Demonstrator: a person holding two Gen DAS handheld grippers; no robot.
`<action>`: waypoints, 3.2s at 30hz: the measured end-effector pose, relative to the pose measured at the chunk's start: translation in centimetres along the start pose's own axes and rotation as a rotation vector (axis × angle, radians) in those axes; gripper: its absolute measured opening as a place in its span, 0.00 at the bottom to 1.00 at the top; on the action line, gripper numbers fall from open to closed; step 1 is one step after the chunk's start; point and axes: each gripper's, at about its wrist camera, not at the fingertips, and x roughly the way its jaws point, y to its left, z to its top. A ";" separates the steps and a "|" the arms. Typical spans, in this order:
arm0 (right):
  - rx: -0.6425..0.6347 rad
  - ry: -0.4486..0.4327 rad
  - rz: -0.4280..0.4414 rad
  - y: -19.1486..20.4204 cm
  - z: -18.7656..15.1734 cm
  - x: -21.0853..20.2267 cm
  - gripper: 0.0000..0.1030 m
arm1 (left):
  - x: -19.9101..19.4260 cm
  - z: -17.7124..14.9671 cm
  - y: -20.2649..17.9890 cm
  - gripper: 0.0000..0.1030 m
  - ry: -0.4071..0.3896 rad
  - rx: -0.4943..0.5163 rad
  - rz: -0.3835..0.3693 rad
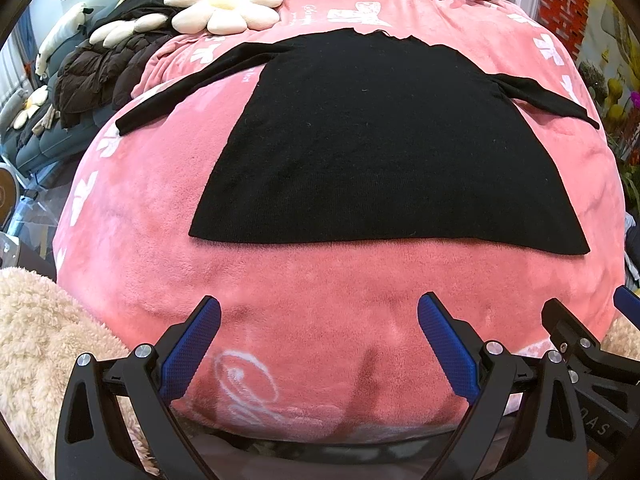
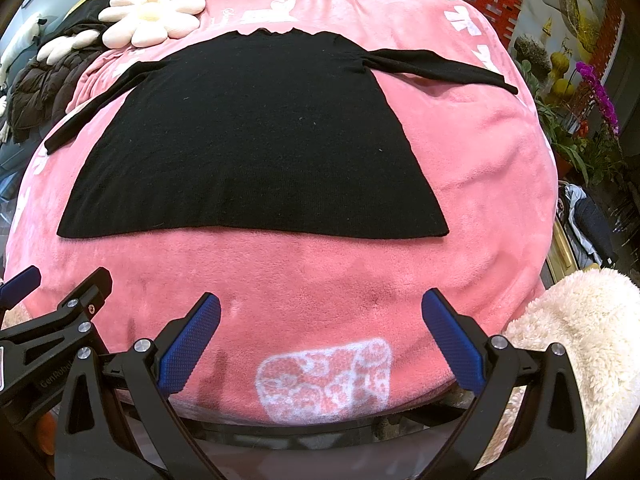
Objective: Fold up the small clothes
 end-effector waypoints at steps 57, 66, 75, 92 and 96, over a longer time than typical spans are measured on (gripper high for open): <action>-0.003 0.006 -0.001 0.1 -0.1 0.0 0.96 | 0.0 0.0 -0.2 0.93 0.003 0.004 0.007; 0.047 0.047 0.040 -1.4 1.2 1.1 0.96 | -0.4 0.3 1.4 0.94 0.028 -0.061 -0.087; 0.208 -0.040 0.059 -11.8 11.0 3.7 0.96 | -0.1 1.4 2.4 0.94 0.025 -0.146 -0.144; 0.585 -0.037 -0.085 -35.9 30.3 20.9 0.79 | 4.1 4.0 -0.3 0.94 0.122 -0.052 -0.109; 0.701 -0.010 -0.091 -38.8 30.5 24.4 0.79 | 4.8 4.8 -0.6 0.94 0.139 -0.051 -0.111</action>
